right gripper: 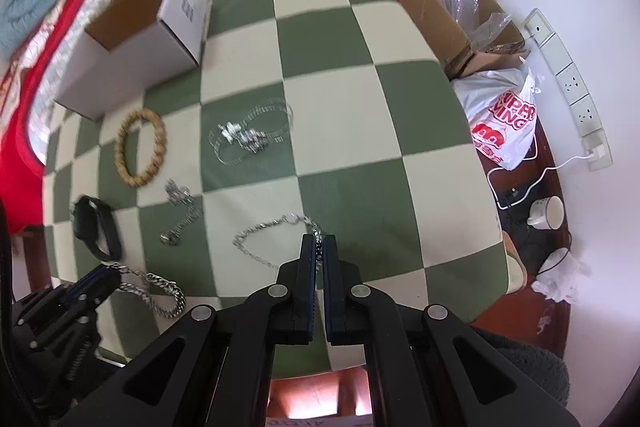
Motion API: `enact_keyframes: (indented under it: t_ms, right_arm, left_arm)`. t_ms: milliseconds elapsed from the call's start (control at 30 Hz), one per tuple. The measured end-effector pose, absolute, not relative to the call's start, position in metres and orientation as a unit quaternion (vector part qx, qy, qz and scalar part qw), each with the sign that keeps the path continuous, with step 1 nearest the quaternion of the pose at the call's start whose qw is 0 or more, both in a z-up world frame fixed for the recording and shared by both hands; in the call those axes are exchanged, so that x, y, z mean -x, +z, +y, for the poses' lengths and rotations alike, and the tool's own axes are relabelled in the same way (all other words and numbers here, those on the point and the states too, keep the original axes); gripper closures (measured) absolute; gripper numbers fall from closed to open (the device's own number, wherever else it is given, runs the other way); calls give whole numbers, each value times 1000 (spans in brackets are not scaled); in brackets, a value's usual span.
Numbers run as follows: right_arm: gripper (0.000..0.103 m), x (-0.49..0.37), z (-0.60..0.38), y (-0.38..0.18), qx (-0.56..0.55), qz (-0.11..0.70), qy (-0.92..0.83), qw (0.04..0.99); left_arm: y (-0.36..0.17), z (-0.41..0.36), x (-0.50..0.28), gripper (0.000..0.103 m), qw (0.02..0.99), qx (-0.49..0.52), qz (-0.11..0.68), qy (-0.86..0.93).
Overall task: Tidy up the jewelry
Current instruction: 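Lift both held chains and carry them over the cardboard box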
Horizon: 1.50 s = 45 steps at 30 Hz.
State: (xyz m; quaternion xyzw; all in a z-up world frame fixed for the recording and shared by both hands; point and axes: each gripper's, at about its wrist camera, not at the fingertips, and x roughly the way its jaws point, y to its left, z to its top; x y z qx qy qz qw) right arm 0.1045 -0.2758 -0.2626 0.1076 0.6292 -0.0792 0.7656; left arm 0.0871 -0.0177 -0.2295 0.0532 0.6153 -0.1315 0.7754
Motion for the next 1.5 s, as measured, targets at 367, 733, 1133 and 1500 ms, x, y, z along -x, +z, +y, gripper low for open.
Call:
enact_keyframes:
  t_ms: [367, 733, 1133, 1500]
  right_arm:
    - [100, -116, -257, -187, -138, 582, -32, 800]
    - [100, -150, -230, -96, -145, 530, 22, 835]
    - [100, -247, -181, -65, -111, 513, 63, 849]
    - [100, -351, -165, -184, -116, 595, 58, 793]
  left_arm:
    - [-155, -33, -123, 97, 805, -29, 570, -160]
    - [-78, -20, -180, 97, 822, 18, 536, -189]
    - [-88, -20, -298, 97, 810, 25, 560, -175]
    - [-194, -11, -378, 97, 742, 93, 650, -138]
